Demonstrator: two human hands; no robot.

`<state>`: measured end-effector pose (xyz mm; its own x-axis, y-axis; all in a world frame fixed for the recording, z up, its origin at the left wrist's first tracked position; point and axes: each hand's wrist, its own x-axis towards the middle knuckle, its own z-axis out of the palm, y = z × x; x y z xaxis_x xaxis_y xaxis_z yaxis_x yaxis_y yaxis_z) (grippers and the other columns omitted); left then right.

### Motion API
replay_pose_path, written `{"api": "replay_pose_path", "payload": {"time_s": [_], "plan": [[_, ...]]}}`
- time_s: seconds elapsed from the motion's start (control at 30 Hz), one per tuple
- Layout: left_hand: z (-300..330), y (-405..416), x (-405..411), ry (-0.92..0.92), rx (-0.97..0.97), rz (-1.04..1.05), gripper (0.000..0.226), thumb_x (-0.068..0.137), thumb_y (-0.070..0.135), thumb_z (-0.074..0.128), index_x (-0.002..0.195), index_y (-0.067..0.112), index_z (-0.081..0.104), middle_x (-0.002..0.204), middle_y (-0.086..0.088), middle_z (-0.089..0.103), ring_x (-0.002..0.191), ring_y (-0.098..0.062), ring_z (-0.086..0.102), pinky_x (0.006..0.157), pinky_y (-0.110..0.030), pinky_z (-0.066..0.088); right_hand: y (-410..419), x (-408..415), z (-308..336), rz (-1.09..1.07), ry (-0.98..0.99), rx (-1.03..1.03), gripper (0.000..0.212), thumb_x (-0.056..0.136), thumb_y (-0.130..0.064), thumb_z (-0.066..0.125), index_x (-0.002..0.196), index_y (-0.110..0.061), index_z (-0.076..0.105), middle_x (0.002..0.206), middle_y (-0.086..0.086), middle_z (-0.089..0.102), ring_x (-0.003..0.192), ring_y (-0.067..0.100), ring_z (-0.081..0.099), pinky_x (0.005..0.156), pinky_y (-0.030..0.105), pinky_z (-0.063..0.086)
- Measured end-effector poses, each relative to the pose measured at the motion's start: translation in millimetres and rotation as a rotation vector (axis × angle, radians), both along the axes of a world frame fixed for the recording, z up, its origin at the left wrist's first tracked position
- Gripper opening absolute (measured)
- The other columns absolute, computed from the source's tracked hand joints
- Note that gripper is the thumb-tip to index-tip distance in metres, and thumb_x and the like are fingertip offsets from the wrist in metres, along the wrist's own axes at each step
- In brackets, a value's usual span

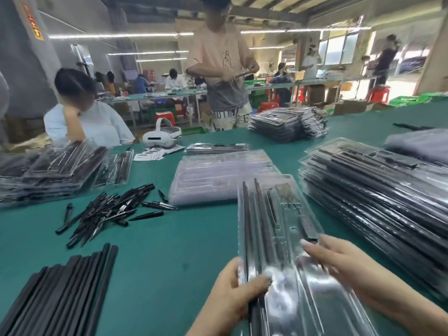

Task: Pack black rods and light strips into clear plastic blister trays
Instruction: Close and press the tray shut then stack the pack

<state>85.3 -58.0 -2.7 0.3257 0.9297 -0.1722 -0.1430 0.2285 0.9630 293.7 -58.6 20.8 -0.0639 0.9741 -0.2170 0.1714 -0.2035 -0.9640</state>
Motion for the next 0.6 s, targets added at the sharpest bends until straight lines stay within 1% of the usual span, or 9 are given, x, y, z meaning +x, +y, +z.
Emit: {"api": "replay_pose_path", "payload": {"time_s": [0.07,0.17,0.23,0.3,0.37,0.43,0.47,0.53,0.6], "plan": [[12,3,29,0.006,0.085,-0.054,0.034,0.073,0.014,0.076,0.099,0.003,0.056,0.061,0.007,0.063,0.053,0.0,0.056,0.05,-0.011,0.041,0,29,25,-0.058,-0.185,0.1,0.074,0.047,-0.07,0.079,0.105,-0.027,0.062,0.093,0.012,0.073,0.087,0.029,0.07,0.06,0.032,0.046],[33,9,75,-0.002,0.202,-0.178,0.025,0.091,0.017,0.061,0.114,0.007,0.057,0.075,0.008,0.066,0.062,0.0,0.06,0.053,-0.014,0.046,10,83,68,-0.058,-0.293,0.203,0.088,0.037,-0.072,0.083,0.109,-0.026,0.063,0.092,0.01,0.074,0.08,0.027,0.071,0.058,0.028,0.054],[52,17,106,-0.025,0.256,-0.254,0.028,0.095,0.018,0.055,0.119,0.003,0.053,0.082,0.002,0.064,0.058,-0.005,0.059,0.05,-0.015,0.047,26,122,99,-0.043,-0.374,0.195,0.063,0.054,-0.054,0.083,0.106,-0.023,0.068,0.093,0.006,0.075,0.077,0.021,0.071,0.056,0.027,0.055],[77,27,136,-0.036,0.261,-0.352,0.025,0.096,0.019,0.053,0.112,-0.001,0.049,0.084,-0.009,0.06,0.053,-0.012,0.056,0.048,-0.017,0.048,49,161,127,-0.044,-0.407,0.147,0.047,0.061,-0.034,0.077,0.105,-0.019,0.07,0.092,0.01,0.072,0.071,0.019,0.067,0.056,0.031,0.055],[100,39,168,-0.029,0.271,-0.456,0.019,0.097,0.018,0.051,0.101,0.0,0.048,0.084,-0.015,0.06,0.048,-0.015,0.059,0.046,-0.018,0.05,74,192,151,-0.074,-0.596,0.118,0.053,0.067,-0.036,0.073,0.116,-0.021,0.06,0.109,0.007,0.065,0.09,0.024,0.063,0.079,0.043,0.055],[116,52,197,-0.006,0.269,-0.479,0.031,0.098,0.019,0.049,0.114,-0.007,0.05,0.097,-0.016,0.062,0.044,-0.013,0.06,0.045,-0.019,0.052,93,209,167,-0.095,-0.842,0.147,0.056,0.083,-0.037,0.066,0.133,-0.023,0.047,0.125,0.009,0.056,0.106,0.03,0.059,0.093,0.048,0.05],[118,58,209,0.009,0.261,-0.485,0.037,0.098,0.02,0.048,0.122,-0.008,0.05,0.098,-0.016,0.062,0.042,-0.012,0.059,0.045,-0.018,0.051,102,216,168,-0.096,-0.924,0.181,0.052,0.09,-0.032,0.061,0.138,-0.02,0.042,0.128,0.01,0.054,0.106,0.033,0.06,0.094,0.048,0.05],[112,69,226,0.071,0.241,-0.479,0.036,0.099,0.024,0.046,0.125,-0.001,0.05,0.08,-0.012,0.066,0.037,-0.01,0.054,0.04,-0.016,0.045,112,223,156,-0.08,-1.085,0.24,0.042,0.099,-0.026,0.05,0.14,-0.02,0.041,0.125,0.007,0.056,0.099,0.029,0.06,0.092,0.04,0.049],[97,76,231,0.202,0.258,-0.347,0.04,0.095,0.026,0.051,0.124,-0.001,0.044,0.073,-0.011,0.065,0.04,-0.014,0.055,0.038,-0.017,0.041,117,227,126,-0.04,-1.268,0.253,0.038,0.101,-0.028,0.041,0.139,-0.027,0.042,0.12,0.0,0.055,0.096,0.021,0.056,0.092,0.03,0.043]]}}
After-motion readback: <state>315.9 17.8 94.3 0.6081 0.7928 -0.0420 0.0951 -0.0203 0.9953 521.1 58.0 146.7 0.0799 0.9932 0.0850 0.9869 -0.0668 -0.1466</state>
